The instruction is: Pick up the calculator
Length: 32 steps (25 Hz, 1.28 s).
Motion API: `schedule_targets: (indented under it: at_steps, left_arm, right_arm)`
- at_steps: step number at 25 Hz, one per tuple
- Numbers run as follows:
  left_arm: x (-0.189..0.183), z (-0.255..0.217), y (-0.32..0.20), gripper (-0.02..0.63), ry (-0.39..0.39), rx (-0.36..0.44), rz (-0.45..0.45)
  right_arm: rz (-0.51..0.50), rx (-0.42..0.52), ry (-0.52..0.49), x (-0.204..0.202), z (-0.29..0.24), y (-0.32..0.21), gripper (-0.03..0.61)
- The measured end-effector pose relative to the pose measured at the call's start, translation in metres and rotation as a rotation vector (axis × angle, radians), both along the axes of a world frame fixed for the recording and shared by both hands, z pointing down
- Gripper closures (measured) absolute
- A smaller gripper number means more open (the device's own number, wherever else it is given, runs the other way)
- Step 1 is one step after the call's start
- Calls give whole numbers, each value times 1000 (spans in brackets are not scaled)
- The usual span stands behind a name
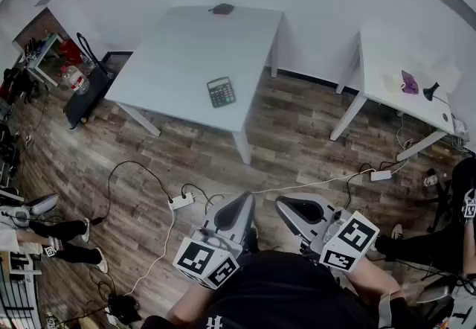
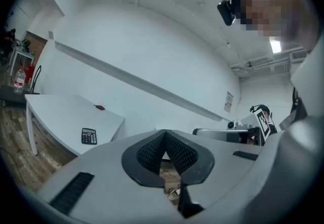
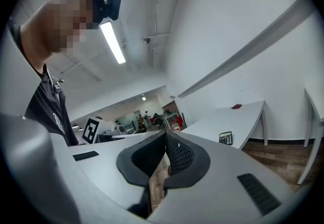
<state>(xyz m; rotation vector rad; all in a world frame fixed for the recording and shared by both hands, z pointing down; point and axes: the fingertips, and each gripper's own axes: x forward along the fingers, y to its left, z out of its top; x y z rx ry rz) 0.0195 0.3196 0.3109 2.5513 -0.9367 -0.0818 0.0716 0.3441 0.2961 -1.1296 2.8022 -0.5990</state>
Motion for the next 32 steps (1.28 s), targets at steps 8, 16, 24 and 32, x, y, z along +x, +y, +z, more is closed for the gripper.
schedule_targets:
  at_steps: [8, 16, 24, 32]
  left_arm:
    - [-34, 9, -97, 607, 0, -22, 22]
    - [-61, 11, -170, 607, -3, -13, 61]
    - [-67, 18, -211, 607, 5, -45, 60]
    - [-65, 32, -257, 607, -6, -63, 15]
  right_arm:
    - [9, -28, 7, -38, 7, -93, 566]
    - [31, -35, 8, -66, 8, -168, 566]
    - [6, -67, 0, -77, 15, -216, 566]
    - [-43, -79, -23, -72, 28, -270, 566]
